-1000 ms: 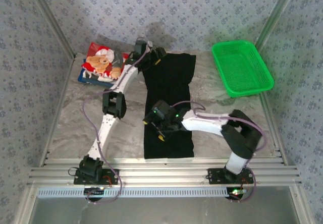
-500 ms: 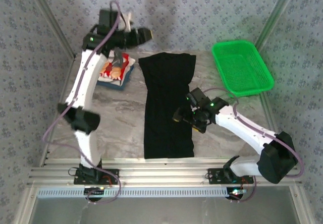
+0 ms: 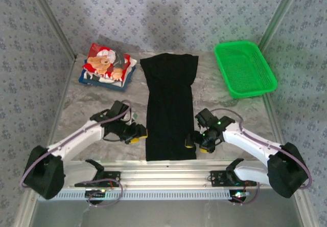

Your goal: Fold and stack the t-shirts

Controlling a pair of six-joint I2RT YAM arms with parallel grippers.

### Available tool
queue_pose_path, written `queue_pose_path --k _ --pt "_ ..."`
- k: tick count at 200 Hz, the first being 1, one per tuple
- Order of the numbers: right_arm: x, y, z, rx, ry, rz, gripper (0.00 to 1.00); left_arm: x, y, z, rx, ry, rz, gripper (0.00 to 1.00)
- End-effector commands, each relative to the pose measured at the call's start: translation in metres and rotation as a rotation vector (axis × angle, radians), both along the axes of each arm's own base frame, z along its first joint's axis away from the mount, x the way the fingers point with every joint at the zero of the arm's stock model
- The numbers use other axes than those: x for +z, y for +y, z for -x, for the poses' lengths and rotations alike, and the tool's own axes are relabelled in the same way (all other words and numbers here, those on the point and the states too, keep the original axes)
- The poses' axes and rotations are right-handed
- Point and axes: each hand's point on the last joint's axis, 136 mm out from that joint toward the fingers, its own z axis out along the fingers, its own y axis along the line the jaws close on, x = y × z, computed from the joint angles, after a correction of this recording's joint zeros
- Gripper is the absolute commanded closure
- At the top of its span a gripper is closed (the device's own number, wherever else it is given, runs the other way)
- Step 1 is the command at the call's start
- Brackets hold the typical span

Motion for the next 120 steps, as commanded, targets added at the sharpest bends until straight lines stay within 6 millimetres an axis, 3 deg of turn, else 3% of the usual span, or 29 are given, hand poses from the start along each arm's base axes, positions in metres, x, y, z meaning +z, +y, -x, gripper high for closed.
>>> queue_pose_path --k 1,35,70,120 --pt "-0.003 0.007 0.002 -0.013 -0.011 -0.076 0.35 0.005 -0.015 -0.008 0.058 -0.023 0.101 0.51" --pt "-0.008 0.01 -0.002 -0.008 -0.042 -0.102 0.4 -0.007 -0.026 0.015 0.001 0.026 0.095 0.54" --pt "-0.019 0.006 -0.002 -0.02 -0.04 -0.105 0.45 -0.031 -0.018 0.038 -0.024 0.102 0.045 0.59" --pt "-0.019 0.009 -0.003 0.006 -0.05 -0.137 0.5 -0.035 -0.014 0.055 -0.003 0.129 0.06 0.59"
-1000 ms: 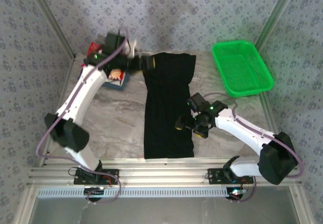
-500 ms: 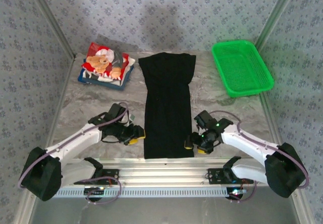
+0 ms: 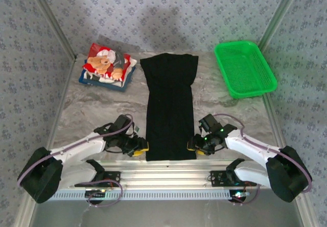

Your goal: Fold and stack the t-shirts

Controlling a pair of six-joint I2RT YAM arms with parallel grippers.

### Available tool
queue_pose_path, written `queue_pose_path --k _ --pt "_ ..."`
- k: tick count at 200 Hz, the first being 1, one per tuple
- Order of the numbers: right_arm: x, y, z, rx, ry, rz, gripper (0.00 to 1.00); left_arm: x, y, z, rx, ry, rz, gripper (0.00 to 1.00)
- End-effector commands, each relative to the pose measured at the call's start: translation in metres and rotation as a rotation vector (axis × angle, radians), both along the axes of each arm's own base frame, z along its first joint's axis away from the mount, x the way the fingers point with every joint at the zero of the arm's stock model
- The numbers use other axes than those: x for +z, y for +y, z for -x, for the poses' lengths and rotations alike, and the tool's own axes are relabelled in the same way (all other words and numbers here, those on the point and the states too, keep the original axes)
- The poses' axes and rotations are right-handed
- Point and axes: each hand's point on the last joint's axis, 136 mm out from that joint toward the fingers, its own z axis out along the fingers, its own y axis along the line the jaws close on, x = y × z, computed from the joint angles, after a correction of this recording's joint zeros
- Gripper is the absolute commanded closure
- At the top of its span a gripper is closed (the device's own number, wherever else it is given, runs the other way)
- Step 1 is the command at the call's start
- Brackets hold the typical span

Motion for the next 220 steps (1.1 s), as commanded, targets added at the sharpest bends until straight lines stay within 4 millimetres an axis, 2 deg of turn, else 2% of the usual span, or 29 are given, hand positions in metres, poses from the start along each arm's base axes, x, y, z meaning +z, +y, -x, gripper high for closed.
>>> queue_pose_path --k 1,47,147,190,220 --pt "-0.001 0.003 0.002 0.03 -0.001 -0.027 0.51 0.005 -0.004 0.01 0.0 0.022 0.033 0.59" --pt "-0.001 0.004 0.011 0.05 0.018 -0.047 0.52 -0.002 -0.01 0.018 0.013 0.028 0.058 0.6" --pt "-0.005 0.006 0.014 0.071 0.02 -0.019 0.53 -0.018 -0.014 0.022 -0.023 0.06 0.031 0.63" --pt "-0.007 0.018 0.003 0.069 0.0 -0.034 0.61 -0.024 -0.022 0.017 -0.025 0.055 0.03 0.67" --pt "-0.005 0.028 -0.005 0.078 -0.001 -0.043 0.78 -0.02 -0.034 0.008 -0.034 0.033 0.056 0.79"
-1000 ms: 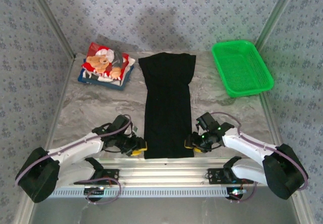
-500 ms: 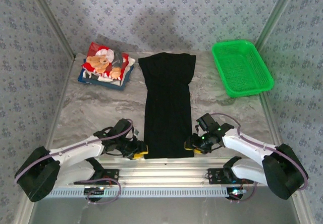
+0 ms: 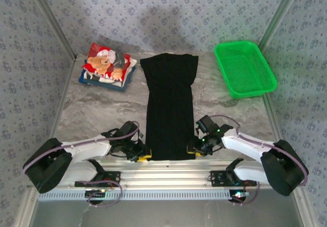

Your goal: Fold and stack the t-shirts

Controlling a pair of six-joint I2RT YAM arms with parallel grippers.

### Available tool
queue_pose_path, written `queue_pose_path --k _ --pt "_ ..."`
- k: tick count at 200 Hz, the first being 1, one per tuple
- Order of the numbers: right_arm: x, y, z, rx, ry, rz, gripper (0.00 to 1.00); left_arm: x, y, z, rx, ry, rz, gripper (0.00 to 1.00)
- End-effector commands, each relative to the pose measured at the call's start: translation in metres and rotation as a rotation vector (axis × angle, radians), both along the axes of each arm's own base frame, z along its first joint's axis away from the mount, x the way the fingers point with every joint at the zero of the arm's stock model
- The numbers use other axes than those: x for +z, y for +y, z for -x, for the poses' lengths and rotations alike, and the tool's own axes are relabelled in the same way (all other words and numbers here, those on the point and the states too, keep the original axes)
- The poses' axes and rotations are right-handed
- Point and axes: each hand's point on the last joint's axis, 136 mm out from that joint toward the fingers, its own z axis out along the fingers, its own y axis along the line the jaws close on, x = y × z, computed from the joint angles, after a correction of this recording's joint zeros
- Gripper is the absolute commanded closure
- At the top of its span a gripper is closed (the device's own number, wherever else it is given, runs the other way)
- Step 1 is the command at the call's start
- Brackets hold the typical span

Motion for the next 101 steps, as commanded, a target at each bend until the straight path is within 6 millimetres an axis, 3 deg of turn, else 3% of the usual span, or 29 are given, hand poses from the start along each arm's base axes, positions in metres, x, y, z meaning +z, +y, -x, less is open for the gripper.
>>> queue_pose_path --k 1,39,101 --pt "0.007 0.018 -0.015 0.017 -0.046 -0.045 0.78 0.01 -0.017 -0.013 -0.012 -0.05 0.052 0.8" --pt "0.018 0.013 -0.016 0.007 -0.055 -0.038 0.93 0.022 -0.018 -0.022 -0.005 -0.091 0.048 1.0" --pt "0.025 0.005 -0.021 -0.033 -0.051 -0.065 0.99 0.026 -0.006 -0.026 0.013 -0.101 0.029 1.0"
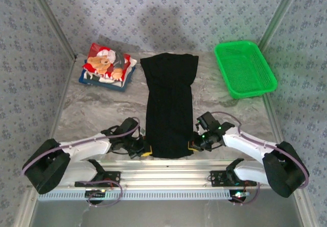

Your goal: Fold and stack the t-shirts

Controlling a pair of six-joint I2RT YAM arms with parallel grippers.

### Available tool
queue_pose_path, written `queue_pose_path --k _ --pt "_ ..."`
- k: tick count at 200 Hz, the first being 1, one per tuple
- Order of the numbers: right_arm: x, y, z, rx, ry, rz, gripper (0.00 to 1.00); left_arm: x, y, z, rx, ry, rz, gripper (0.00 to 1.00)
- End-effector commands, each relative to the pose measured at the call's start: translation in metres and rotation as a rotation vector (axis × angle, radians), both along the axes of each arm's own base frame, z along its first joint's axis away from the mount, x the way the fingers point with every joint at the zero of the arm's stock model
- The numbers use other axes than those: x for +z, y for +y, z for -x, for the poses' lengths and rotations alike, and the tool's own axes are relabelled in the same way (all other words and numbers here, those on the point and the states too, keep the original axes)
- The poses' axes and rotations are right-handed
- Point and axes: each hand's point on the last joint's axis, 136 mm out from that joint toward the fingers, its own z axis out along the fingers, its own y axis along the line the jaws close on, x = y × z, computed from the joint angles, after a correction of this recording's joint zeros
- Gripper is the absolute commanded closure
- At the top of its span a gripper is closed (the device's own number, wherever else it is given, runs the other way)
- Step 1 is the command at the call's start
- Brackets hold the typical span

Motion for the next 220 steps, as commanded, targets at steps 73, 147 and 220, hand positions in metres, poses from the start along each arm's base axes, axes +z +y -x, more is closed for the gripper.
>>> queue_pose_path --k 73,147,220 --pt "0.052 0.012 -0.019 0.014 -0.04 -0.067 1.0 0.066 0.01 -0.024 0.026 -0.119 0.016 1.0" --pt "0.09 0.007 -0.088 -0.057 -0.086 -0.097 1.0 0.109 0.019 -0.095 0.115 -0.195 0.078 1.0" --pt "0.087 -0.012 -0.173 -0.099 -0.088 -0.096 1.0 0.125 0.009 -0.188 0.073 -0.249 0.068 1.0"
